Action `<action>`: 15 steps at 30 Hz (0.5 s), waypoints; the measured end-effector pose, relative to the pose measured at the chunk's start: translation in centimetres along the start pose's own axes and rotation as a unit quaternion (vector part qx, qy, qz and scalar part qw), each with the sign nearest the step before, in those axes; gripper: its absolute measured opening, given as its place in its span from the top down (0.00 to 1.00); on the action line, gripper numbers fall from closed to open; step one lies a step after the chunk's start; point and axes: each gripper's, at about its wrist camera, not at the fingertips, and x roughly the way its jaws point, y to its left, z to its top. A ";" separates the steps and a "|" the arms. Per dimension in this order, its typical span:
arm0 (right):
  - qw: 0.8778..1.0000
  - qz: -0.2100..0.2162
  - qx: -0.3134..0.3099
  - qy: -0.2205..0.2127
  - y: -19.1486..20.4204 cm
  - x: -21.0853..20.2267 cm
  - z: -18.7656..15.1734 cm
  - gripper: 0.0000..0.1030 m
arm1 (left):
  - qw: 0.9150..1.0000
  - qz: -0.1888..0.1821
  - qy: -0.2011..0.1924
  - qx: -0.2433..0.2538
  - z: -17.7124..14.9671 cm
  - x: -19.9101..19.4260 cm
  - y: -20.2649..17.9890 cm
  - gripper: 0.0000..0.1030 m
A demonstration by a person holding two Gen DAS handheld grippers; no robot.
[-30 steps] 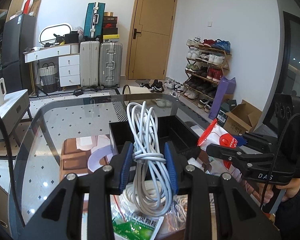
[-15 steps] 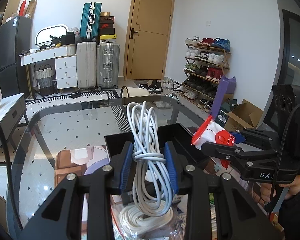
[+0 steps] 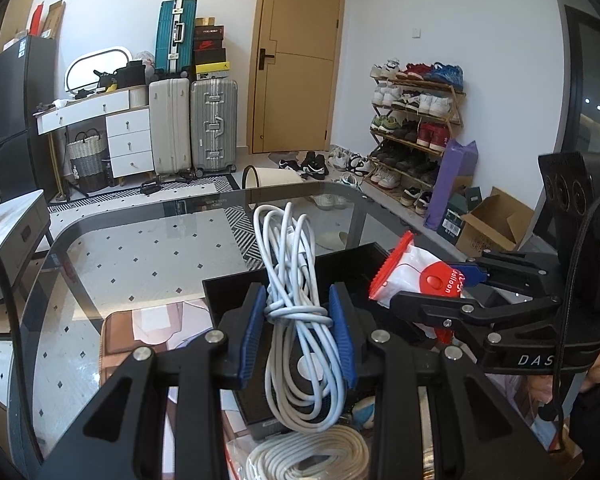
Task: Organize soft objects
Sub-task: 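Carry the red bag and white cable over the black box and release both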
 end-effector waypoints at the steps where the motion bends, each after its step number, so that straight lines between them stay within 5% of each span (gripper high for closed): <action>1: 1.000 0.001 0.000 0.002 0.0 0.2 0.0 0.53 | 1.000 -0.001 0.002 0.001 0.0 0.2 -0.1 0.69; 15: 1.000 -0.009 -0.003 0.013 -1.0 2.2 0.4 0.53 | 1.000 -0.010 -0.018 0.004 0.4 1.7 0.3 0.69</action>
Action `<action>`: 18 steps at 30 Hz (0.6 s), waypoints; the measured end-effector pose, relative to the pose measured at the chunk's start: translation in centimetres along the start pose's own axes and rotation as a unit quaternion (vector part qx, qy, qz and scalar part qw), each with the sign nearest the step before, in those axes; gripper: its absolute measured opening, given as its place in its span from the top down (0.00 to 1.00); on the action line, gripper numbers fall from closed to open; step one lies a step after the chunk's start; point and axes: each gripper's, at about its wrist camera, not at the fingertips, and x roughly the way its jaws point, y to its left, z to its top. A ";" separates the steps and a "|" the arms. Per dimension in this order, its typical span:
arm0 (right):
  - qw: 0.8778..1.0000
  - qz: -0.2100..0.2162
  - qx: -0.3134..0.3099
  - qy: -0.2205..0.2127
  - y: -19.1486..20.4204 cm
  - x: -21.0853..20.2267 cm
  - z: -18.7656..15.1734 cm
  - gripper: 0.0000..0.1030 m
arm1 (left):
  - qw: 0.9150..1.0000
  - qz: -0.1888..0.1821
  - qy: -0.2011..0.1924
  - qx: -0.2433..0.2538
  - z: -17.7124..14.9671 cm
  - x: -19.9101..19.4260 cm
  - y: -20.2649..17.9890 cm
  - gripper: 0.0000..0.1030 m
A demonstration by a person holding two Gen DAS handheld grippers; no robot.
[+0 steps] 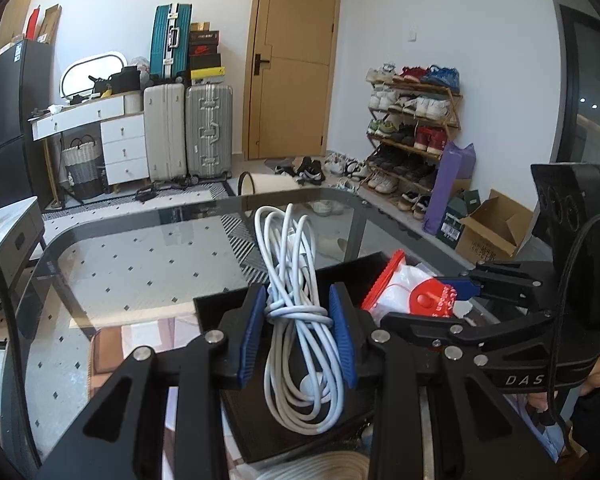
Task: Organize soft objects
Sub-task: 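Carry the red bag and white cable over the black box and release both, then move both tools back toward the remaining items on the cloth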
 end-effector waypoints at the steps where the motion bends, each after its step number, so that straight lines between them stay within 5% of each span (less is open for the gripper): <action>1: 1.000 0.000 0.000 0.000 -0.1 0.1 0.0 0.53 | 1.000 0.001 0.001 0.001 0.0 0.2 0.0 0.69; 18: 1.000 -0.010 -0.021 0.000 0.2 1.0 0.2 0.48 | 0.998 0.025 0.050 0.023 -1.8 1.3 -0.3 0.66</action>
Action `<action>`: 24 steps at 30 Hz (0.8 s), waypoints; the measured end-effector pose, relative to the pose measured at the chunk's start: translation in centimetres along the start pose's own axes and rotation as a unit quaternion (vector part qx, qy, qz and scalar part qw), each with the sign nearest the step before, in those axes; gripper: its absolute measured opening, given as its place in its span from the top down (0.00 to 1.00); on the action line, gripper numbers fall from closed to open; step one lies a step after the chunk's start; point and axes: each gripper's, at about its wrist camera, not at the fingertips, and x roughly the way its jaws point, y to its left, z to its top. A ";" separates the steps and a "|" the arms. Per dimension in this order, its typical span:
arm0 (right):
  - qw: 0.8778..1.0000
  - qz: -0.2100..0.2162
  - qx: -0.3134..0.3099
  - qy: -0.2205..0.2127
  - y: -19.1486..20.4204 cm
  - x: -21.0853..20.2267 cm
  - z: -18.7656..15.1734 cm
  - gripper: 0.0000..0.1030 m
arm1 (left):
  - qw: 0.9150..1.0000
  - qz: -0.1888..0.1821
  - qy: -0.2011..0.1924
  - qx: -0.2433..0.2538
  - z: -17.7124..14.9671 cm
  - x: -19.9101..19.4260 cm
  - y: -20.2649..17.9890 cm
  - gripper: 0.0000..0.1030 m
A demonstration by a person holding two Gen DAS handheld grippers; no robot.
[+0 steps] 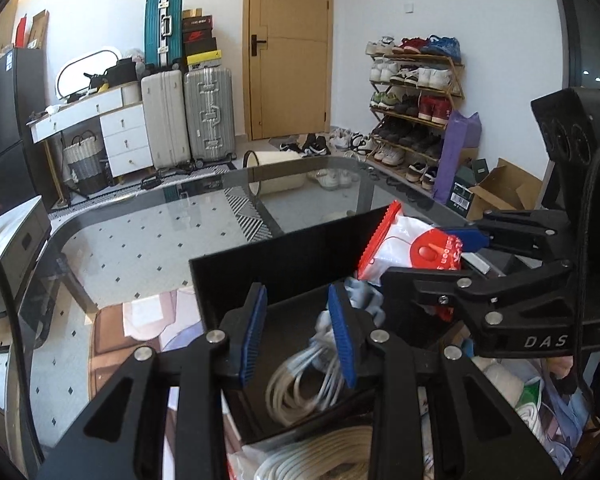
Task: Organize soft objects
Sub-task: 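Move both tools back toward the remaining items on the cloth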
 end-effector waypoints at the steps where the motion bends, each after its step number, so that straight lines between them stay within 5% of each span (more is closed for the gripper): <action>1: 1.000 -0.005 0.001 -0.004 -0.1 -0.2 0.0 0.45 | 1.000 0.002 0.000 -0.005 -0.1 -0.2 0.1 0.63; 3: 1.000 -0.009 0.007 -0.011 -0.5 -0.8 0.0 0.42 | 1.000 0.006 0.001 -0.016 -0.2 -0.6 0.4 0.45; 7: 0.999 -0.015 0.025 -0.029 -1.1 -2.6 -0.6 0.16 | 1.000 0.002 -0.004 -0.029 -0.5 -2.0 0.7 0.39; 9: 0.998 -0.013 0.042 -0.035 -1.6 -3.7 -1.0 0.11 | 0.999 0.012 -0.008 -0.042 -0.9 -3.0 0.9 0.10; 11: 0.998 -0.015 0.049 -0.039 -1.8 -4.7 -1.6 0.11 | 0.998 0.023 -0.024 -0.059 -1.5 -4.1 1.2 0.00; 14: 0.998 -0.010 0.058 -0.034 -1.9 -6.0 -2.6 0.01 | 0.997 0.020 -0.028 -0.074 -2.4 -5.5 1.4 0.00; 24: 0.999 0.003 0.046 -0.026 0.1 -8.2 -6.5 0.01 | 0.997 0.028 -0.019 -0.071 -4.7 -8.3 1.2 0.00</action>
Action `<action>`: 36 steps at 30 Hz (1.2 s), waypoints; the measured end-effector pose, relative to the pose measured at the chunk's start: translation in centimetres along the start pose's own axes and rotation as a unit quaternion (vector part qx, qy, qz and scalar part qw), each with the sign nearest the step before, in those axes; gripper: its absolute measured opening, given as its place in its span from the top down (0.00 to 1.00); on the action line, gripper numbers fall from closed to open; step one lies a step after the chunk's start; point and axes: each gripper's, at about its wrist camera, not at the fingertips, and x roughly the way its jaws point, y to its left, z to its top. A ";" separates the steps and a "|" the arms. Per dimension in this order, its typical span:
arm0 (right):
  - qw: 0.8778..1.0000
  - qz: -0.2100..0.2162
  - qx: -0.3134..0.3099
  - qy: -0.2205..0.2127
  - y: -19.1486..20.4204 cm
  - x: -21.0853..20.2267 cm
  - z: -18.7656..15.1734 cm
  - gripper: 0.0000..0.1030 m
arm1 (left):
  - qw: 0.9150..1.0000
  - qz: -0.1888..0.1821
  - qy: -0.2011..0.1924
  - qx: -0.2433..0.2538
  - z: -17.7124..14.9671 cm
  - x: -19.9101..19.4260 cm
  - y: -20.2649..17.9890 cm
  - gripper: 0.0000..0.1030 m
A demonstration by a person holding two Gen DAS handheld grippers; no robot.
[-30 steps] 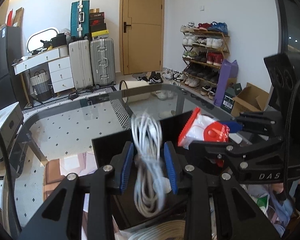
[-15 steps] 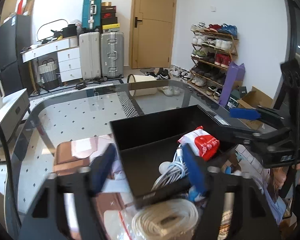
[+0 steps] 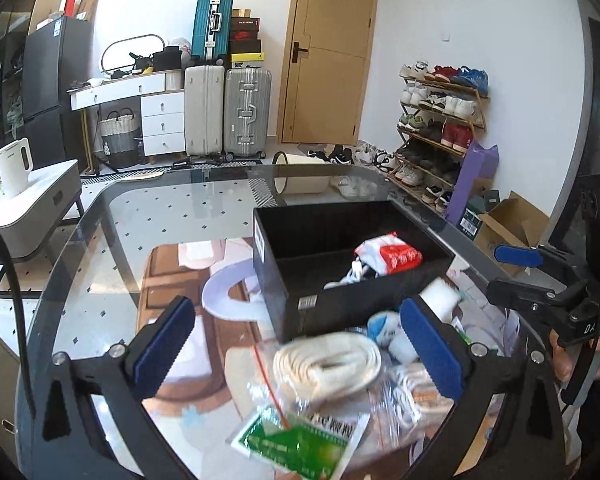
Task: Organize soft objects
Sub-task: 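Move both tools back toward the remaining items on the cloth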
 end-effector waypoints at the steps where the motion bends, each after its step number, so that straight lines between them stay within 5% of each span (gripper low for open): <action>1: 1.000 0.000 -0.002 0.001 0.1 0.0 -0.3 0.01 | 1.000 0.001 0.002 0.002 -0.3 -0.2 -0.1 0.00; 21: 0.998 0.007 -0.054 0.037 2.0 0.8 -3.3 0.01 | 0.999 0.012 0.041 0.016 -4.7 -0.7 -0.1 0.00; 36: 0.991 0.063 -0.082 0.080 3.8 2.3 -5.1 0.01 | 0.997 0.005 0.079 0.024 -5.8 0.5 0.0 0.00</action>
